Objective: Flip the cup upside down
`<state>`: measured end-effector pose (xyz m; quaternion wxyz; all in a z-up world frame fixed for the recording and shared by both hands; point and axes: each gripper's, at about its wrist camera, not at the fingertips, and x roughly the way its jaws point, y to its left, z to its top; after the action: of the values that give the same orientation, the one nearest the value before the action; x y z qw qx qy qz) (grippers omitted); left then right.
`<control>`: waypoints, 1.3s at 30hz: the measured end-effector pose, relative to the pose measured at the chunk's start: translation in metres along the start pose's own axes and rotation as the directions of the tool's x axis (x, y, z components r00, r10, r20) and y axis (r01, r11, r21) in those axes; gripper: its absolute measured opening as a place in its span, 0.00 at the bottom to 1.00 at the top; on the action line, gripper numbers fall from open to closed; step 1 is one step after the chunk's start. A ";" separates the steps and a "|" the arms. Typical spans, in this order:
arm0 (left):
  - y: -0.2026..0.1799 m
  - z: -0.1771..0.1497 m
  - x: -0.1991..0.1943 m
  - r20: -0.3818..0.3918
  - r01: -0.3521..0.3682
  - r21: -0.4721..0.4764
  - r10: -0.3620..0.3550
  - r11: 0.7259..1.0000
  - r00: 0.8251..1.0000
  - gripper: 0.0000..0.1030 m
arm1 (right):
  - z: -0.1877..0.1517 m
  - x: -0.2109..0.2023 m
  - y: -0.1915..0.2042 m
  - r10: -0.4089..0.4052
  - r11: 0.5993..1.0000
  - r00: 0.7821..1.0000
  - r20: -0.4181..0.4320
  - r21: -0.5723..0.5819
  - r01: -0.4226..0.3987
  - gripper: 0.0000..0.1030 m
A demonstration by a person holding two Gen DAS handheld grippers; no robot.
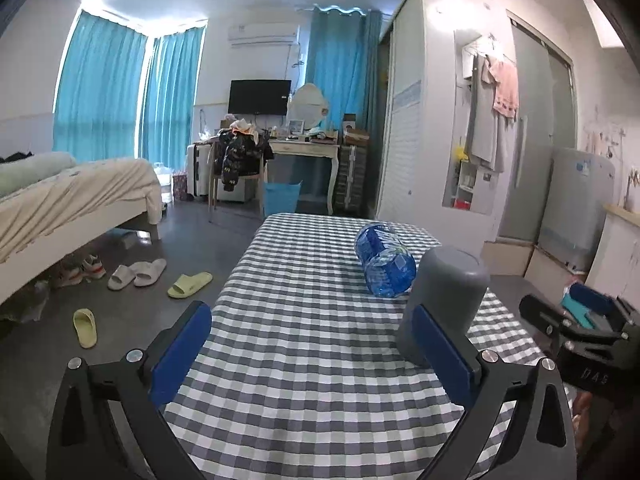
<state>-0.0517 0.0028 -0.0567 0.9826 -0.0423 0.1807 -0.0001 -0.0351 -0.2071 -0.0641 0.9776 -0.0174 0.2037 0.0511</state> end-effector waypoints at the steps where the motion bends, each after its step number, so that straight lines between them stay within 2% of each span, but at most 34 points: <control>1: -0.001 0.000 0.000 -0.002 0.003 0.006 -0.003 1.000 1.000 1.00 | 0.000 0.000 0.000 -0.002 1.000 1.000 0.001 0.002 0.002 1.00; 21: -0.005 0.000 -0.004 0.007 -0.003 0.034 0.002 0.999 1.000 1.00 | -0.002 0.000 0.001 -0.002 1.000 1.000 -0.003 -0.014 0.002 1.00; 39: -0.006 -0.001 -0.004 0.028 0.001 0.030 -0.002 1.000 1.000 1.00 | 0.000 -0.004 0.001 -0.008 1.000 0.999 0.033 -0.020 0.008 1.00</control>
<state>-0.0558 -0.0034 -0.0553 0.9855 -0.0276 0.1671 -0.0030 -0.0389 -0.2064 -0.0623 0.9808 -0.0270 0.1868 0.0495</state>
